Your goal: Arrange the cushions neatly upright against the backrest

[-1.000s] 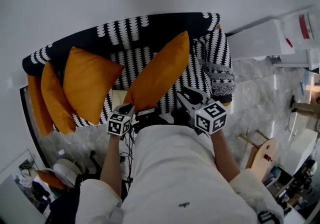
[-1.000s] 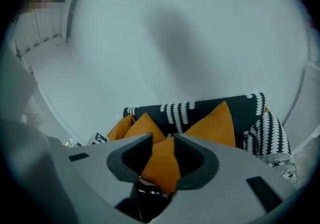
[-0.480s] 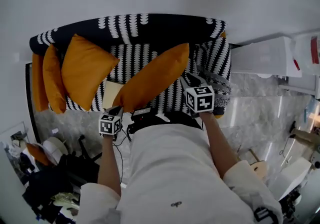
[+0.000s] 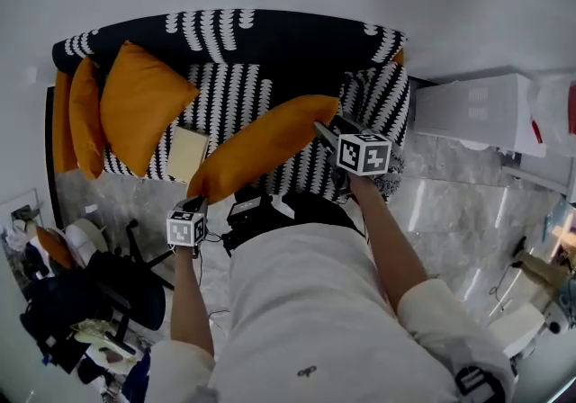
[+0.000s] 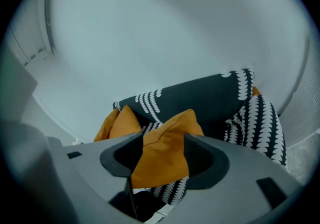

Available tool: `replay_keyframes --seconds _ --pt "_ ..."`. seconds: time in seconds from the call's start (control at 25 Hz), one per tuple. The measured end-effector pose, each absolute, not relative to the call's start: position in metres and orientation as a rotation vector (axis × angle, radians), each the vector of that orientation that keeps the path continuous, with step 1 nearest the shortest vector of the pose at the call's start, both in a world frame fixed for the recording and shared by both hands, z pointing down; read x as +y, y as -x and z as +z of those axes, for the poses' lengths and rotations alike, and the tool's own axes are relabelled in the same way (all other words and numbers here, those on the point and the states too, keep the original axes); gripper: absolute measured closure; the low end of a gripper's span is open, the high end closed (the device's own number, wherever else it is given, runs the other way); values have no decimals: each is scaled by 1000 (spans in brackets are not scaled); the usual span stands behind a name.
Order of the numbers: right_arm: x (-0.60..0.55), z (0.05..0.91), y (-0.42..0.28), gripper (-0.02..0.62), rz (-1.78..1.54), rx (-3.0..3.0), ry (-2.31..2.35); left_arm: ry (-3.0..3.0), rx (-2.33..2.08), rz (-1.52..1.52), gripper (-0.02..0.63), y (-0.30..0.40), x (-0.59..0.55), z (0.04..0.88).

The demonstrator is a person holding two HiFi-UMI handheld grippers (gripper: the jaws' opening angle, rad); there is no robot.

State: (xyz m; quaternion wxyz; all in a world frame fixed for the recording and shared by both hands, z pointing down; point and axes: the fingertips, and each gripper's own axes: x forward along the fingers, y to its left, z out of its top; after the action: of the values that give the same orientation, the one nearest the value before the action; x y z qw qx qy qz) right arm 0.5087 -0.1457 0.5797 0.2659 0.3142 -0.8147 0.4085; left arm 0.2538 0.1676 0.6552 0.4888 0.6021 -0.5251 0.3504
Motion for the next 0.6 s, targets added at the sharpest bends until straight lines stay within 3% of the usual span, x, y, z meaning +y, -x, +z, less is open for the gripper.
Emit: replay_keyframes --seconds 0.2,0.36,0.44,0.6 --pt "-150 624 -529 385 1115 -2055 -887 -1438 -1187 910 569 -284 191 664" --pt "-148 640 -535 461 1112 -1997 -879 -1439 -1154 947 569 -290 189 667" --pt "-144 638 -532 532 1138 -2002 -849 -1445 -1154 965 569 -289 189 666" --pt "-138 628 -526 567 1079 -2024 -822 -1476 -1177 946 569 -286 193 660"
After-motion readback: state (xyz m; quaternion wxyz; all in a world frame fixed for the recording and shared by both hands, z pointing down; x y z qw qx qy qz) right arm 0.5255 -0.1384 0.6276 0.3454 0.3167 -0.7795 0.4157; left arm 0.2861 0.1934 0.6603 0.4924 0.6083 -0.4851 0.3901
